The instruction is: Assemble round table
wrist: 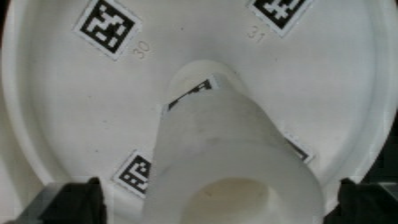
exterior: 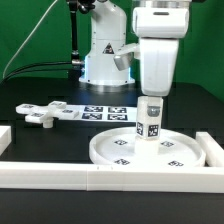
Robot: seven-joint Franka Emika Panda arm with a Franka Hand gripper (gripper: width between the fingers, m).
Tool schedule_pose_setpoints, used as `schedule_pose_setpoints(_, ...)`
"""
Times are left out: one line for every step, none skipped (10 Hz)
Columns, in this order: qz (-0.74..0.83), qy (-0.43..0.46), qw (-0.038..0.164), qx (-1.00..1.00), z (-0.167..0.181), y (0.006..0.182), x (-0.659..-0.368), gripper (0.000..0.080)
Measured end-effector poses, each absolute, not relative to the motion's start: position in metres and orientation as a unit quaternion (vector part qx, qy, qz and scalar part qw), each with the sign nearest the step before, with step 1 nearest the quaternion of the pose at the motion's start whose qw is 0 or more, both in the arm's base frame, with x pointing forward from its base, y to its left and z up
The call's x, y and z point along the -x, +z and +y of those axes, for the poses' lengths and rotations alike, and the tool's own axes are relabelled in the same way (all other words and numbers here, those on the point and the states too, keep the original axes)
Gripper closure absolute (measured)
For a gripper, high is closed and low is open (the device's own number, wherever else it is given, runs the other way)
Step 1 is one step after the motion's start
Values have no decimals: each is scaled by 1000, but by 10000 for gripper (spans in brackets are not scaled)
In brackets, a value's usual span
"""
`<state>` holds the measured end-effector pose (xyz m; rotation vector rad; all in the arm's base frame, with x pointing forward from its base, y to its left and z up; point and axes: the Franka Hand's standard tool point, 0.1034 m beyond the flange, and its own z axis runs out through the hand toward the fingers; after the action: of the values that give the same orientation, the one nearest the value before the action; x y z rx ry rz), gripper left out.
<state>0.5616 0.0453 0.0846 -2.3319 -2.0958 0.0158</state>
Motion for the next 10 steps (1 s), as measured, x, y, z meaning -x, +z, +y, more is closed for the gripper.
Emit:
schedule_pose_setpoints(-681, 7, 2, 733, 45, 84, -561, 151)
schedule_pose_setpoints(-701, 10, 0, 713, 45, 83, -561, 151)
schedule_pose_setpoints(-717, 11, 0, 697, 45, 82, -560, 151)
schedule_pose_setpoints(-738, 13, -2, 674, 44, 82, -560, 151)
schedule_pose_setpoints(-752, 14, -3, 659, 42, 82, -560, 151)
schedule_pose_setpoints(-772, 16, -4, 636, 41, 82, -560, 151)
schedule_pose_setpoints(-782, 18, -6, 624, 40, 82, -560, 151)
schedule_pose_setpoints(-780, 18, -6, 625, 40, 81, -560, 151)
schedule_pose_setpoints(-779, 18, -6, 626, 39, 81, -560, 240)
schedule_pose_setpoints(-779, 18, -6, 627, 39, 81, -560, 395)
